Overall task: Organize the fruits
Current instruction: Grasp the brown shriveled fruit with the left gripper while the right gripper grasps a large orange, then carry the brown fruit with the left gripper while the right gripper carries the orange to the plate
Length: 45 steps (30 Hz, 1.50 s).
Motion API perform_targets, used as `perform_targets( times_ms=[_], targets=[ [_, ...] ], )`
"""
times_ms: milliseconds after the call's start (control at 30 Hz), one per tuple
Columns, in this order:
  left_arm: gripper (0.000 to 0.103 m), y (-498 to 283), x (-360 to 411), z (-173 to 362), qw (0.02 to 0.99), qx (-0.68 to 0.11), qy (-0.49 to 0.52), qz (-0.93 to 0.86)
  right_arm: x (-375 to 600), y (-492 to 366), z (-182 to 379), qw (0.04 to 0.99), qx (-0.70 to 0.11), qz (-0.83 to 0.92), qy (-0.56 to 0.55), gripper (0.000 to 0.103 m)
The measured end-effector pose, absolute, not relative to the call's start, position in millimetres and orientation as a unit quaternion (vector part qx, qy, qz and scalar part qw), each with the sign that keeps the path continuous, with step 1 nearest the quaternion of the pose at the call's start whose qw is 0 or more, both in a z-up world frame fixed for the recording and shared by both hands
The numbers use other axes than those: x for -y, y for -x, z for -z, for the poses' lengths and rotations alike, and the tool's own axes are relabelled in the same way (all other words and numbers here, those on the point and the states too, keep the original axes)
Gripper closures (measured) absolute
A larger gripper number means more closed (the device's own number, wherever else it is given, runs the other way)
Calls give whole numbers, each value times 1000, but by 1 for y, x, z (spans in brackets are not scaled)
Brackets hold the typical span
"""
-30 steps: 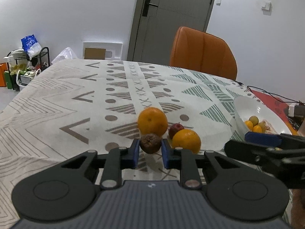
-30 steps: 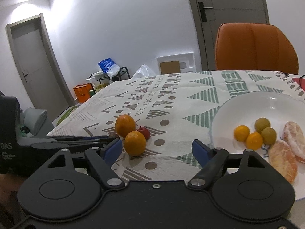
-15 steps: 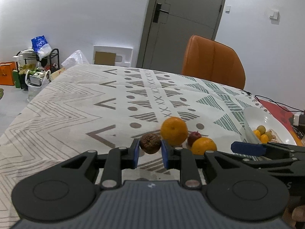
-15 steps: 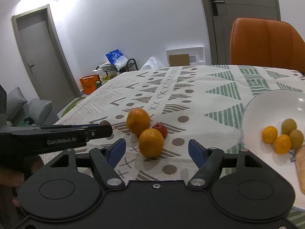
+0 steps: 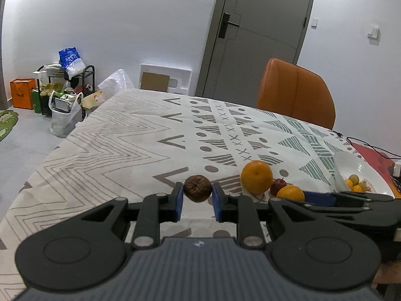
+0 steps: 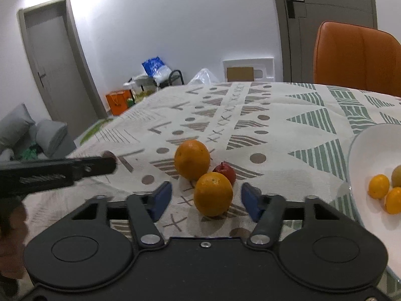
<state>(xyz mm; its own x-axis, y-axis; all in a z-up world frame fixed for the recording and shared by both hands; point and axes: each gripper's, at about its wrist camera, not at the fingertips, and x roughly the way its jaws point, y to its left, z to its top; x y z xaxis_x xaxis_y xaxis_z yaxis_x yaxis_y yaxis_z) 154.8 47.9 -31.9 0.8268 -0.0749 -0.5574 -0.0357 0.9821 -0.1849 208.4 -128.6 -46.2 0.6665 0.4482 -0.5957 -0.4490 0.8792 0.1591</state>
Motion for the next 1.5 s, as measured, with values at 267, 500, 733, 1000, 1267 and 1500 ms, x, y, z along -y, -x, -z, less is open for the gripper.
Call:
perform_targets(
  times_ms=[267,500,733,1000,1267,1500],
  targets=[
    [80,-153,-43,30,952,-291,98,13,143,-199,39,916,-319,-243,-9,71],
    [80,-155,-19,26,953,-287,90,40,163,-187,31,922,-311,-231,-21,71],
    [80,-158,1,25,952,-287,86,61,183,-180,25,929,-300,-213,-34,71],
    [80,-161,21,24,951,-287,79,84,204,-171,20,937,-291,-190,-45,71],
    [80,-166,47,22,948,-288,71,112,227,-161,15,944,-281,-164,-57,71],
    [80,-167,66,21,946,-288,65,131,251,-154,14,949,-275,-141,-66,71]
  ],
)
